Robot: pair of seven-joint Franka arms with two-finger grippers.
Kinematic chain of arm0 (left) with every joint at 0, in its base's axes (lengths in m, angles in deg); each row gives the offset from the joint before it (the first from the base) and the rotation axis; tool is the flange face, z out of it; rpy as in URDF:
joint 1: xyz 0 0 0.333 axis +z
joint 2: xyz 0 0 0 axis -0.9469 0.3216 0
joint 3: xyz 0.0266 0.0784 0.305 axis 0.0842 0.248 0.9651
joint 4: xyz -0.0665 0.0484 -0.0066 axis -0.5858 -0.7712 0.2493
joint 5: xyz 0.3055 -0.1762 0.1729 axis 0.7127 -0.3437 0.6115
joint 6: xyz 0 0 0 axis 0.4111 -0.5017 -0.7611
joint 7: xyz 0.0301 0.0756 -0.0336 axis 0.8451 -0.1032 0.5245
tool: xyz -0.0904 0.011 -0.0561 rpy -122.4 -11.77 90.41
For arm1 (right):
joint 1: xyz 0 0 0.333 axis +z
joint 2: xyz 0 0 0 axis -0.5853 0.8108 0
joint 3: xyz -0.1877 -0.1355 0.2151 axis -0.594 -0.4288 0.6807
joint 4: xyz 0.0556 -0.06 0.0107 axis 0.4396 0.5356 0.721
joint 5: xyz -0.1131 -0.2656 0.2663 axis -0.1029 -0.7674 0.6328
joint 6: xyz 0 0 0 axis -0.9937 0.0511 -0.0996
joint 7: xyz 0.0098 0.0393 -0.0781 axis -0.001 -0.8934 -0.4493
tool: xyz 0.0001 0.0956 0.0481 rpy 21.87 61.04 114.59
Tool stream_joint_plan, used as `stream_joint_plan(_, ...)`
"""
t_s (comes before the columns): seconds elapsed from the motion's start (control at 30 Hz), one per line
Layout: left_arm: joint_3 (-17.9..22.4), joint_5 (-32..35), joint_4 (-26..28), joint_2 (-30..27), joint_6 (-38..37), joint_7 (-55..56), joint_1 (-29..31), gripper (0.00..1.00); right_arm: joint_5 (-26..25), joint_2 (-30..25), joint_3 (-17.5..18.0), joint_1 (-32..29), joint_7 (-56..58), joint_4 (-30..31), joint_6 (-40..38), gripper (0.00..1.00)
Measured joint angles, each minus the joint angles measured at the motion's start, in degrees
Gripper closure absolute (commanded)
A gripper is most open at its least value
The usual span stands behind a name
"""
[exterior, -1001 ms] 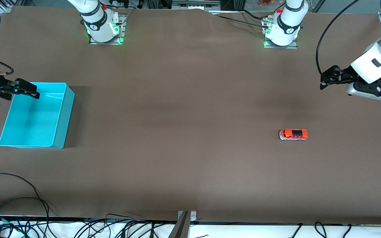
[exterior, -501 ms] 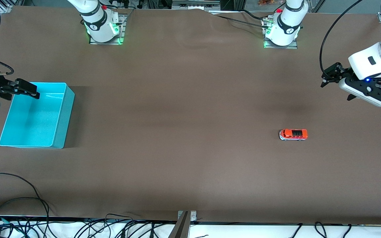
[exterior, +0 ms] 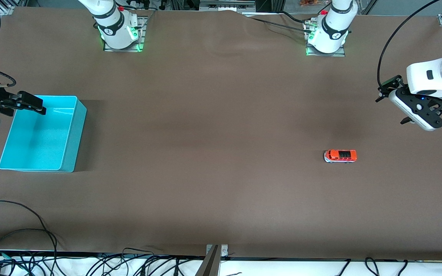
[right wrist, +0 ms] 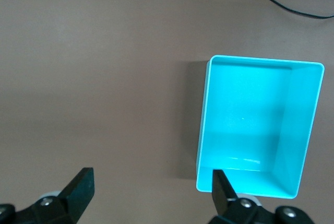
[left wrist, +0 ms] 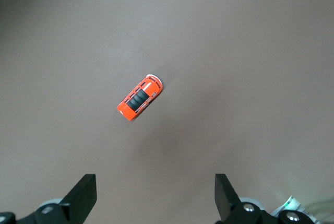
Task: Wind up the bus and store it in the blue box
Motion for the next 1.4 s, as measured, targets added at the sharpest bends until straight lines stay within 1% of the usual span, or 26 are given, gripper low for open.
stream_joint_plan(0.2, 0.0, 0.6, 0.0, 1.5, 0.0, -7.3, 0.8, 0.00, 0.0, 0.0, 0.0, 0.0, 0.0, 0.0, 0.0, 0.00)
stream_joint_plan(0.43, -1.0, 5.8, 0.0, 3.6, 1.0, -10.8, -0.2, 0.00, 0.0, 0.3, 0.0, 0.0, 0.0, 0.0, 0.0, 0.00)
stream_joint_plan(0.53, -1.8, 6.8, 0.0, 4.6, 1.8, -11.6, -0.9, 0.00, 0.0, 0.4, 0.0, 0.0, 0.0, 0.0, 0.0, 0.00)
stream_joint_plan(0.73, -2.3, 7.3, 0.2, 7.6, 3.6, -14.8, -1.4, 0.00, 0.0, 0.4, 0.0, 0.0, 0.0, 0.0, 0.0, 0.00)
stream_joint_plan(0.93, -2.3, 7.3, 0.5, 11.9, 6.0, -19.2, -1.4, 0.00, 0.0, 0.4, 0.0, 0.0, 0.0, 0.0, 0.0, 0.00)
stream_joint_plan(1.13, -2.3, 7.3, 3.0, 16.0, 12.4, -23.0, -1.4, 0.00, 0.0, 0.4, 0.0, 0.0, 0.0, 0.0, 0.0, 0.00)
stream_joint_plan(1.4, -2.3, 7.3, 9.5, 17.7, 23.5, -27.9, -1.3, 0.00, 0.0, 0.4, 0.0, 0.0, 0.0, 0.0, 0.0, 0.00)
